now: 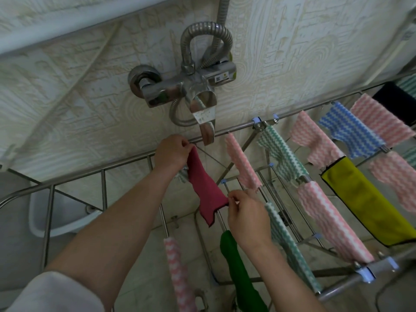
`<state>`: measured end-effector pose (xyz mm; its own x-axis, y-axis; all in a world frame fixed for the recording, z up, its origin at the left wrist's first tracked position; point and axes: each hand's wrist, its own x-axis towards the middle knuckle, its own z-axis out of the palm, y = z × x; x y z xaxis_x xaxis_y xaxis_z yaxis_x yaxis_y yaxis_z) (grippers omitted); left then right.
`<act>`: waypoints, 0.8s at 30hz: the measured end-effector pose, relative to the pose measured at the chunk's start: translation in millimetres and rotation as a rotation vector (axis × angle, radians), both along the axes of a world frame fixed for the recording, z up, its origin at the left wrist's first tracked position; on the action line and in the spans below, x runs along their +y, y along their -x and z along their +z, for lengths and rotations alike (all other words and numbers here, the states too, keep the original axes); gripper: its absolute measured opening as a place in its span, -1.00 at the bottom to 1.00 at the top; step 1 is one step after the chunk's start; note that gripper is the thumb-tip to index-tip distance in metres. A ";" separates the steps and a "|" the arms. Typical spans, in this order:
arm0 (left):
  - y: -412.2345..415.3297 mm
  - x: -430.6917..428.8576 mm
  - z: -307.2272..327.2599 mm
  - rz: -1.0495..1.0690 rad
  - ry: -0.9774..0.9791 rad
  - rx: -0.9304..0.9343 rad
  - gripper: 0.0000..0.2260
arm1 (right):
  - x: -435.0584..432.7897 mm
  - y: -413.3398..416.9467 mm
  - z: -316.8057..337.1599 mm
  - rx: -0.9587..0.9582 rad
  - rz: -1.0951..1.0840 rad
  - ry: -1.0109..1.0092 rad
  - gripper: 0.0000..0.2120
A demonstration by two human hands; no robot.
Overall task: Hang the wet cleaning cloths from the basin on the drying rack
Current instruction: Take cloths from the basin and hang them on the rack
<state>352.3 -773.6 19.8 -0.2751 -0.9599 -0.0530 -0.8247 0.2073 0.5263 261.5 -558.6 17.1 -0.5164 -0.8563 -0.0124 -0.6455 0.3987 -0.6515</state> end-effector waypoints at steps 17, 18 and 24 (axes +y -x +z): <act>-5.4 53.7 17.9 -0.063 -0.135 -0.031 -0.83 | -14.8 -27.5 -2.7 0.212 0.118 -0.102 -0.94; -9.3 55.9 20.6 -0.038 -0.183 0.067 -0.84 | -13.9 -25.5 2.4 0.183 0.135 -0.094 -0.95; -71.4 90.6 81.7 0.099 -0.704 1.013 -0.65 | -20.9 -24.8 67.6 -0.945 0.035 -0.006 -0.77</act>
